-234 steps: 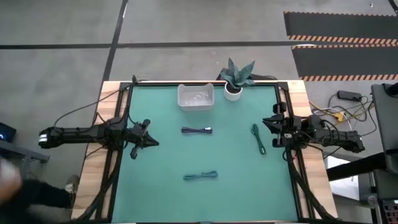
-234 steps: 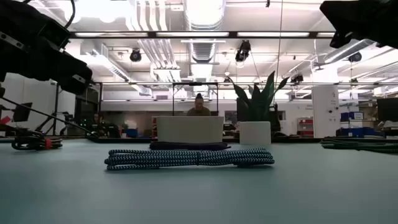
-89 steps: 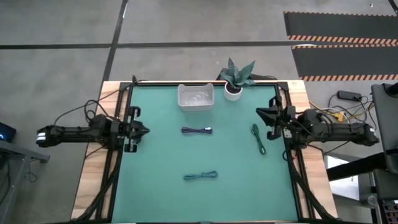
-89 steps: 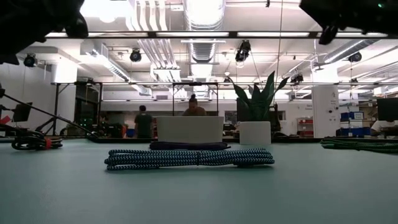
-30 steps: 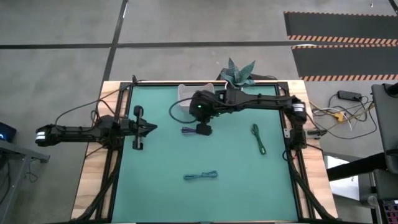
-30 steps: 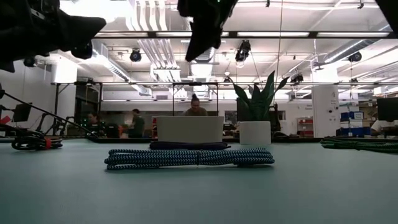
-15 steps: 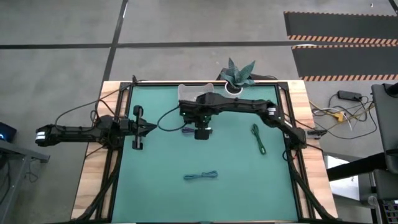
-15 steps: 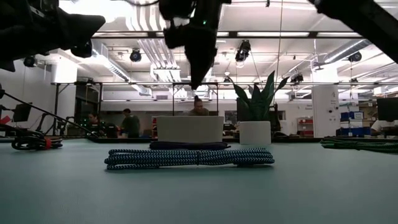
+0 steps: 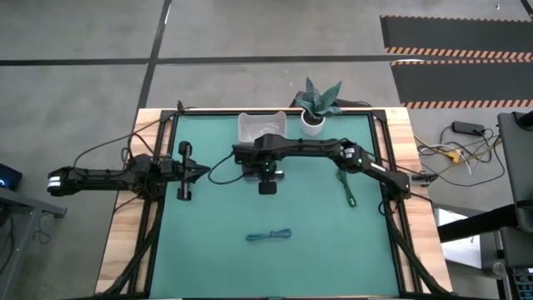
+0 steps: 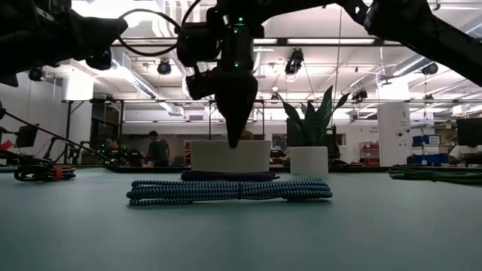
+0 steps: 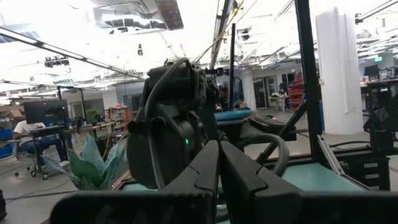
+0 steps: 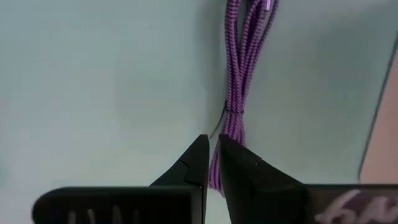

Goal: Pick and place USB-C Cables
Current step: Put the purple charger cable into the white bin

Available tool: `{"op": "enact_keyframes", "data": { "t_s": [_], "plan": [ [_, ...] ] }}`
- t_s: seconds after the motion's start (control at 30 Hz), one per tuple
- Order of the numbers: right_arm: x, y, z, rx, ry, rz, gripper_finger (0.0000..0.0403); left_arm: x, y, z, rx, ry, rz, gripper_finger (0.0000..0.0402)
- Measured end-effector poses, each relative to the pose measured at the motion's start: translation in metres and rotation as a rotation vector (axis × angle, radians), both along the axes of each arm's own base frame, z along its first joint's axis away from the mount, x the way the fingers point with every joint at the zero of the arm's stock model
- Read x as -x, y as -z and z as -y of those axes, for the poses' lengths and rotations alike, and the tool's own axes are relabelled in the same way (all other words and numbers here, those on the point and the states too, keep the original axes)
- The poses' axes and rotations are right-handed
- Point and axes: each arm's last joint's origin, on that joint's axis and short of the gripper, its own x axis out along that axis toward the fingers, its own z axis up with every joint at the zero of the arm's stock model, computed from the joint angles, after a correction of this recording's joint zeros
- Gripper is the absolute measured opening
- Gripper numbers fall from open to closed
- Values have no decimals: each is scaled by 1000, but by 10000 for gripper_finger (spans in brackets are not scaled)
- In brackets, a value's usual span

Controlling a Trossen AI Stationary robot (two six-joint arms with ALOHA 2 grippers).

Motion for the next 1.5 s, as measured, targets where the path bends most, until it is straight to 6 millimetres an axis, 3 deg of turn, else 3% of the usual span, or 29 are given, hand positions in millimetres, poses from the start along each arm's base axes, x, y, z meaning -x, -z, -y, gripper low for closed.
{"op": "enact_keyframes", "data": {
  "t_s": [0.23, 0.6, 0.77, 1.5],
  "plan": [
    [-7, 1, 2, 3, 35, 62, 47, 0, 0, 0, 0, 0, 0, 0],
    [-11, 1, 3, 17, 42, 107, 147, 0, 0, 0, 0, 0, -4, 0],
    [-11, 1, 3, 14, 62, 108, 175, 0, 1, 0, 2, 0, -4, 0],
    [-14, 30, 3, 17, 55, 135, 168, 0, 1, 0, 51, 17, -6, 0]
  ]
}}
